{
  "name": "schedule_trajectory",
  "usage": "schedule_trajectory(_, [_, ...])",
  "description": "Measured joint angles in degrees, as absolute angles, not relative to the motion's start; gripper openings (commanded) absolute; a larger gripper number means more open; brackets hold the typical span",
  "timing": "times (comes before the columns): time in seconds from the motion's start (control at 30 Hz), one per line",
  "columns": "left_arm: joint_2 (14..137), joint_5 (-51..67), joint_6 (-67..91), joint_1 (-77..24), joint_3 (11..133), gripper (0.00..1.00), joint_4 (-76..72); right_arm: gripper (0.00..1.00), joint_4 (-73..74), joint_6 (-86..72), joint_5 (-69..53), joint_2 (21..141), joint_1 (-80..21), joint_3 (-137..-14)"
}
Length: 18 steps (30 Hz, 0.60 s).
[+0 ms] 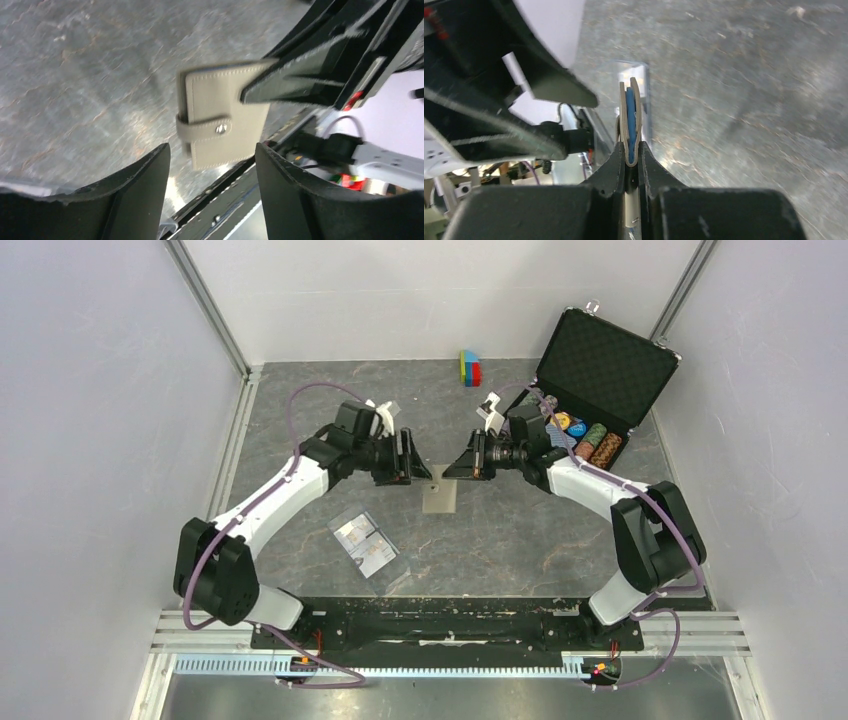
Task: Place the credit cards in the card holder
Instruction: Open the card holder.
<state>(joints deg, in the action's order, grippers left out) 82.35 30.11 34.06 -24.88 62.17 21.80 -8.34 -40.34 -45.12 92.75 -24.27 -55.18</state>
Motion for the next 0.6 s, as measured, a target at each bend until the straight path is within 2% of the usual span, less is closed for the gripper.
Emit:
schedule_trajectory(0.23, [82.35,15.79,29.23,-33.87,66.28,0.75,36.18,0.0,2.83,-35.11,-40.49,92.75,-24.27,-56.01])
schedule_trajectory(0.6, [88.77,10.66,29.12,-40.95,70.81,0.76,39.09,0.0,8.73,-32.73,-39.0,92.73,-24.27,-56.14])
